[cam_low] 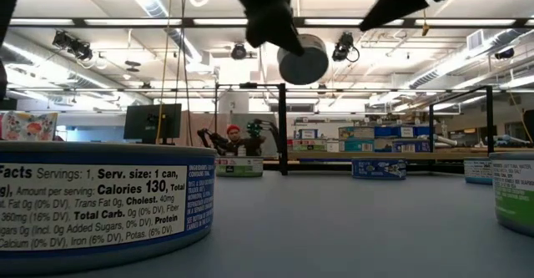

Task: Stack canned seafood by type on shelf
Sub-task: Stack the top left green tuna can onto the green tuna can on the shelf

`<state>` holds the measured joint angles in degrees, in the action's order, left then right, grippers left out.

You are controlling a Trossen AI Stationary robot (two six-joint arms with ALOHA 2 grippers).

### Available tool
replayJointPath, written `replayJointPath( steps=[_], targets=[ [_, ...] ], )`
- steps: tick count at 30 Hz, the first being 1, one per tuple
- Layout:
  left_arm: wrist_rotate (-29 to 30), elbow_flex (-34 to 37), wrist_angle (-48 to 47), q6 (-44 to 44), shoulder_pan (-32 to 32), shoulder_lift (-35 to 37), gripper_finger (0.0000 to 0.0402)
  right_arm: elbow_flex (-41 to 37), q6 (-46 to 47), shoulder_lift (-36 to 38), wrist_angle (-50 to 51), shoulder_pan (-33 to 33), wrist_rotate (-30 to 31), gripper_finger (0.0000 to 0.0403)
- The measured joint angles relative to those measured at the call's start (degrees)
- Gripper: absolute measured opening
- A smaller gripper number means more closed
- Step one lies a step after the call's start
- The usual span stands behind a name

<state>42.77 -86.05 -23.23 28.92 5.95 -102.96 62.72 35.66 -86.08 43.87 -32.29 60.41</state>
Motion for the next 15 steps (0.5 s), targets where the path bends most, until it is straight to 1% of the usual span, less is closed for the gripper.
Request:
replayJointPath(
  steps=[2, 3, 5, 7, 9, 13, 15],
  targets=[
    [0.2, -3.7, -0.9, 2.2, -1.1, -2.2, 0.0142, -0.1, 3.8, 0.5, 3.9, -0.4, 0.2, 0.0018],
    [0.8, -5.6, -1.5, 3.0, -1.6, -3.4, 0.0142, -0.5, 5.3, 0.6, 5.3, -0.5, 0.3, 0.0011],
    [2.4, -10.3, -2.4, 4.5, -2.5, -6.3, 0.0142, -1.8, 8.1, 1.0, 7.0, -0.7, 0.2, 0.0015],
    [5.4, -14.6, -4.2, 6.4, -3.1, -9.5, 0.0142, -3.2, 10.1, 1.2, 7.2, -0.7, 0.2, 0.0017],
    [7.4, -19.3, -5.6, 7.8, -3.9, -12.7, 0.0141, -4.8, 12.1, 1.5, 7.6, -0.7, 0.1, 0.001],
    [8.7, -27.9, -10.3, 8.2, -5.8, -18.7, 0.0141, -7.5, 15.9, 1.5, 7.6, -0.9, 0.1, 0.0007],
    [9.3, -30.7, -11.9, 8.1, -6.9, -20.8, 0.0141, -8.2, 17.5, 1.6, 7.3, -1.0, 0.0, 0.0008]
  ],
)
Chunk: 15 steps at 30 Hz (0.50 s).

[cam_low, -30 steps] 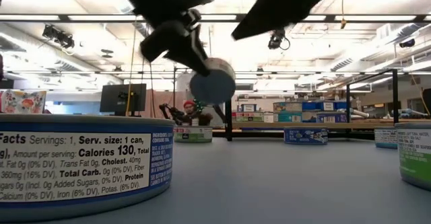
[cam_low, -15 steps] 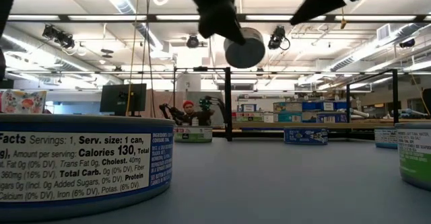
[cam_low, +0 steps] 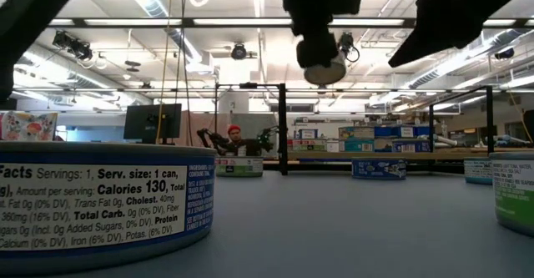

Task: Stack canned seafood by type on shelf
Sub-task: Stack the top left green tuna can onto the green tuna can on the shelf

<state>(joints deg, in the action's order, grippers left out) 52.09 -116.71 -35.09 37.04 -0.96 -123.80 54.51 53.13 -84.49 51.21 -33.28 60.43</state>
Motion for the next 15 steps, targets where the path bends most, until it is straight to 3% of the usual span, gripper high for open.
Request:
replayJointPath(
  steps=[15],
  targets=[
    [-1.7, -2.3, 3.8, -1.4, -8.9, -4.8, 0.0141, -0.8, 1.8, 0.0, 0.8, -1.2, 0.3, 0.0003]
  ],
)
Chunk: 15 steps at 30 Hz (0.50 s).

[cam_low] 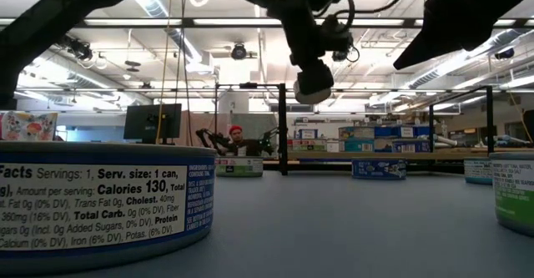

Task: Stack canned seafood by type on shelf
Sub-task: Stack the top left green tuna can onto the green tuna can on the shelf

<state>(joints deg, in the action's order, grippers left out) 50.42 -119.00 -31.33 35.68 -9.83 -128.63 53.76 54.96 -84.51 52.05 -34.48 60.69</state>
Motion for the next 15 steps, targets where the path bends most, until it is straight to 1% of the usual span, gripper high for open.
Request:
replayJointPath(
  steps=[7, 9, 12, 15],
  targets=[
    [-0.2, 0.0, 1.2, 2.8, -0.5, -4.4, 0.0141, 0.0, 1.0, 0.0, 0.4, 0.0, -0.1, 0.0002],
    [-0.2, 0.0, 1.7, 2.9, -0.6, -5.0, 0.0141, 0.0, 3.9, 0.0, 1.1, 0.0, 1.2, 0.0002],
    [-0.1, 0.0, 2.2, 2.9, -1.0, -5.8, 0.0141, -0.8, 10.3, 0.0, 1.5, 0.0, 5.6, 0.0001],
    [-0.1, 0.0, 2.3, 2.8, -1.5, -5.9, 0.0141, -2.3, 17.2, 0.0, 2.2, 0.1, 8.6, 0.0001]
  ],
)
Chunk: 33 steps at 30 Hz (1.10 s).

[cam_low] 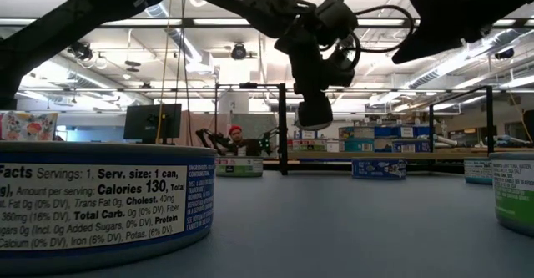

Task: Stack canned seafood by type on shelf
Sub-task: Stack the top left green tuna can onto the green tuna can on the shelf

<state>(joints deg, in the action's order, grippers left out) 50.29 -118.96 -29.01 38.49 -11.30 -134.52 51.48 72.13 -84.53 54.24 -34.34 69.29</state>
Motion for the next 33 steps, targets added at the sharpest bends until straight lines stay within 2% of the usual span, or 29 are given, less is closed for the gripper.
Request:
replayJointPath(
  steps=[5, 29, 33],
  targets=[
    [0.1, 0.0, 1.0, 0.0, -0.4, 0.0, 0.0141, -1.9, 4.3, 0.0, 0.2, 0.1, 0.6, 0.0],
    [-2.4, 0.0, 0.2, -0.1, -1.9, -1.8, 0.0141, -2.1, 3.9, 0.0, 0.1, -0.1, 0.8, 0.0],
    [-2.6, 0.0, 0.4, -0.1, -1.9, -1.8, 0.0156, -2.1, 3.8, 0.0, 0.0, -0.1, 0.8, 0.0]
  ],
)
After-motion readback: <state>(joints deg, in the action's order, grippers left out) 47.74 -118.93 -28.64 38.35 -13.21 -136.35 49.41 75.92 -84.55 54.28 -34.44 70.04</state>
